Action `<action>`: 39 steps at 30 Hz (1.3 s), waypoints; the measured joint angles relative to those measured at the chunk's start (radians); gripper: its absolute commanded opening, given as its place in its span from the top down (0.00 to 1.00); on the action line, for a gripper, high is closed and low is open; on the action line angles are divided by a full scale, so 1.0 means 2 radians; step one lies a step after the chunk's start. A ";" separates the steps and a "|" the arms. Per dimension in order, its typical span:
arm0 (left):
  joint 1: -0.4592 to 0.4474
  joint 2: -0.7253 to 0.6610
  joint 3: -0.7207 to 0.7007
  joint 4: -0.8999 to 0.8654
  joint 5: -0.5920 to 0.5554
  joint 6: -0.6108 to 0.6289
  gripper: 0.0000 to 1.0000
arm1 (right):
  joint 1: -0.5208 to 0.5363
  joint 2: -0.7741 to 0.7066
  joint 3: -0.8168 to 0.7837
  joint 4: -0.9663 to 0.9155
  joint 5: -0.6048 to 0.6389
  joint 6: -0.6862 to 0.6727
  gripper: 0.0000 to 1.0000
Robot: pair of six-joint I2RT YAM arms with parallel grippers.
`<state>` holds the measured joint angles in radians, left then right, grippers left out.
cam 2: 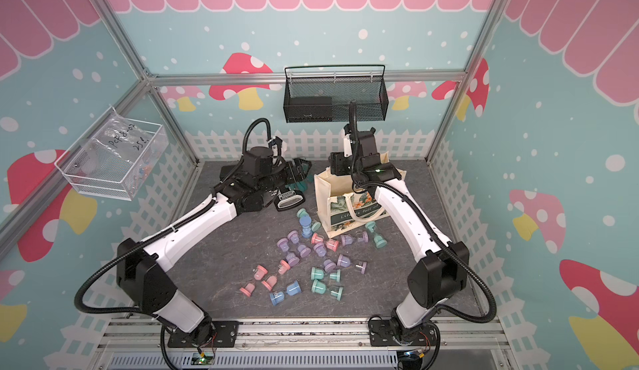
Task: Put the hourglass into the canvas bag
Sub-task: Place the hourglass in the canvas bag.
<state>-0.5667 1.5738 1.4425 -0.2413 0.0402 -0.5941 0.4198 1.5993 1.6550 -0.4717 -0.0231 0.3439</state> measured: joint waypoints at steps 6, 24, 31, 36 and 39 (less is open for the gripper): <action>0.001 -0.093 -0.081 -0.013 -0.027 0.007 0.08 | 0.078 -0.016 0.017 -0.020 0.029 -0.013 0.29; 0.002 -0.288 -0.294 -0.058 -0.092 0.014 0.01 | 0.213 0.024 -0.088 -0.040 0.083 0.019 0.23; 0.002 -0.303 -0.327 -0.060 -0.091 0.012 0.01 | 0.215 0.043 -0.140 -0.018 0.092 0.038 0.18; 0.002 -0.307 -0.349 -0.056 -0.089 0.008 0.01 | 0.215 0.049 -0.170 0.005 0.094 0.051 0.15; 0.002 -0.309 -0.359 -0.052 -0.088 0.003 0.01 | 0.215 0.061 -0.178 0.018 0.093 0.062 0.14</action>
<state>-0.5632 0.9554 0.7254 -0.3454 -0.1352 -0.5880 0.8494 1.7210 1.2991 -0.4362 0.1638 0.4675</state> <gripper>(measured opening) 0.994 0.859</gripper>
